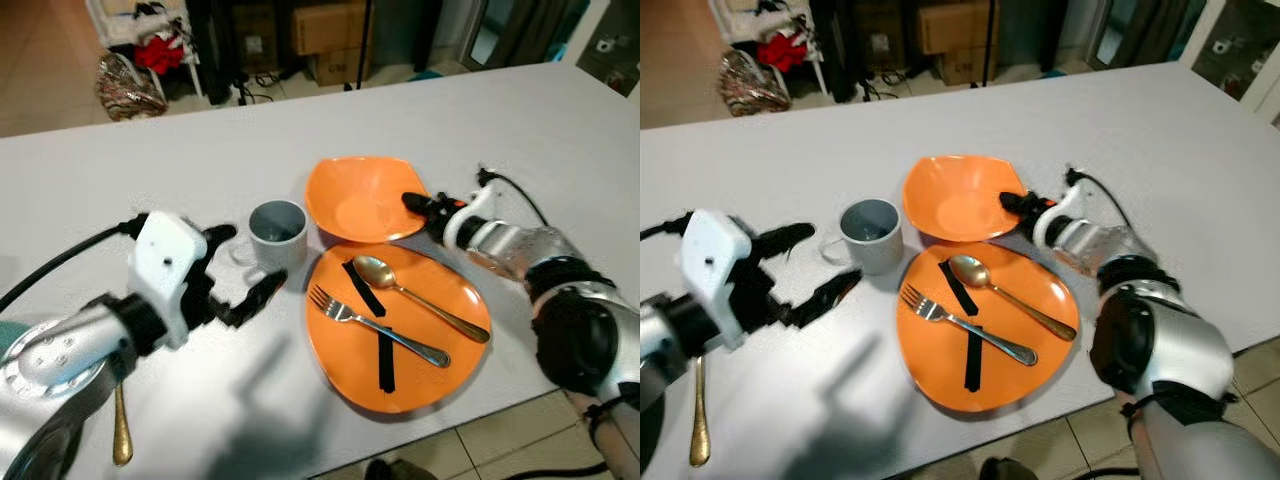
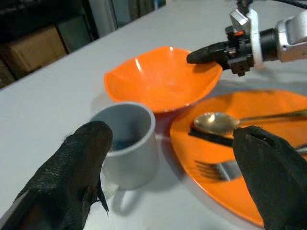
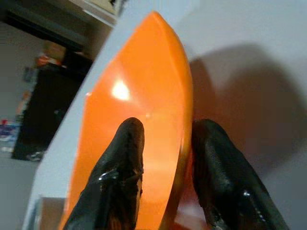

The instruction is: Setting the table

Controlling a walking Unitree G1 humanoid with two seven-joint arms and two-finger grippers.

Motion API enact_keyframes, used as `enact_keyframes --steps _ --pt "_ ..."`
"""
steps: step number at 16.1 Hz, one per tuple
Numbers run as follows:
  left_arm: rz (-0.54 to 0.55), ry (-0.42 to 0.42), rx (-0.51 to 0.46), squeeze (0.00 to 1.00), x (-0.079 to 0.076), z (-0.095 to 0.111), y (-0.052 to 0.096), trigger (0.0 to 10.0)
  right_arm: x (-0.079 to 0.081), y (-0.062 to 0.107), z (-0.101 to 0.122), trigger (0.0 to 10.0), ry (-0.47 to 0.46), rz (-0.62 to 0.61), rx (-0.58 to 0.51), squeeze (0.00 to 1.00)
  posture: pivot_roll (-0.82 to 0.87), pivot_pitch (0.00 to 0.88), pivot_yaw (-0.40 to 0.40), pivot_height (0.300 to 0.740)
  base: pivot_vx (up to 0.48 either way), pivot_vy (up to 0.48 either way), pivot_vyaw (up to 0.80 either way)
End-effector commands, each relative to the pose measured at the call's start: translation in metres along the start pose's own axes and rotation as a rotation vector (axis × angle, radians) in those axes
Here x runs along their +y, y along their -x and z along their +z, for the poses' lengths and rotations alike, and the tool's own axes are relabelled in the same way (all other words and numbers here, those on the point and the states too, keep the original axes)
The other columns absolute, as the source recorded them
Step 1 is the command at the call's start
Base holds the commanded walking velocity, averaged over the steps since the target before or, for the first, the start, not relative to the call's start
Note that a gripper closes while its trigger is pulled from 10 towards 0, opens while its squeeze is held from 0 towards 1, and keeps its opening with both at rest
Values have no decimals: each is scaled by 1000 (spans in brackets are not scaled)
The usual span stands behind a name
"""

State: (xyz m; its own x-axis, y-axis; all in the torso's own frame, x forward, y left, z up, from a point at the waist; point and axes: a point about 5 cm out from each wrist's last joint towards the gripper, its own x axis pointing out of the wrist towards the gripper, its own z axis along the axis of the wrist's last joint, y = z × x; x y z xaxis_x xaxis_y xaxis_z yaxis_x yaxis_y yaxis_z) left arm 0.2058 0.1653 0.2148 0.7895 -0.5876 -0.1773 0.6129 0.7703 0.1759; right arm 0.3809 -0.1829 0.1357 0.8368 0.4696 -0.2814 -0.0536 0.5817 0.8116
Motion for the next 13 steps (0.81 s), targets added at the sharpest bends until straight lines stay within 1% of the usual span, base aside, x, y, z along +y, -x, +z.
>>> enact_keyframes --steps 1,3,4,6,7,8,10,11,13 --pt "4 -9 -10 0 0 0 -2 10000 1 5 8 10000 -19 48 -29 1000 173 0 16 740 0 0 0" --pt "-2 -3 -27 0 0 0 -6 10000 3 10 14 10000 -25 101 -27 1000 150 0 16 740 0 0 0" --pt "-18 20 -43 0 -2 -2 -10 10000 1 18 19 10000 -46 150 -21 1000 118 0 17 740 0 0 0" --pt "-24 36 -51 0 -4 -6 -14 10000 -4 22 18 10000 -57 165 -8 1000 99 0 21 740 0 0 0" --pt "-17 66 -60 0 -6 -11 -19 10000 -11 28 15 10000 -62 178 14 1000 79 0 28 740 0 0 0" --pt "-5 86 -65 0 -8 -14 -22 10000 -16 34 13 10000 -68 203 28 1000 77 0 27 740 0 0 0" --pt "29 102 -72 0 -6 -16 -23 10000 -17 43 13 10000 -69 263 35 1000 60 0 29 740 0 0 0" --pt "97 120 -90 0 -1 -17 -24 10000 -17 53 11 10000 -34 303 47 1000 58 0 28 740 0 0 0" --pt "184 124 -109 0 4 -17 -23 10000 -12 64 12 10000 83 289 2 1000 60 0 14 740 0 0 0"
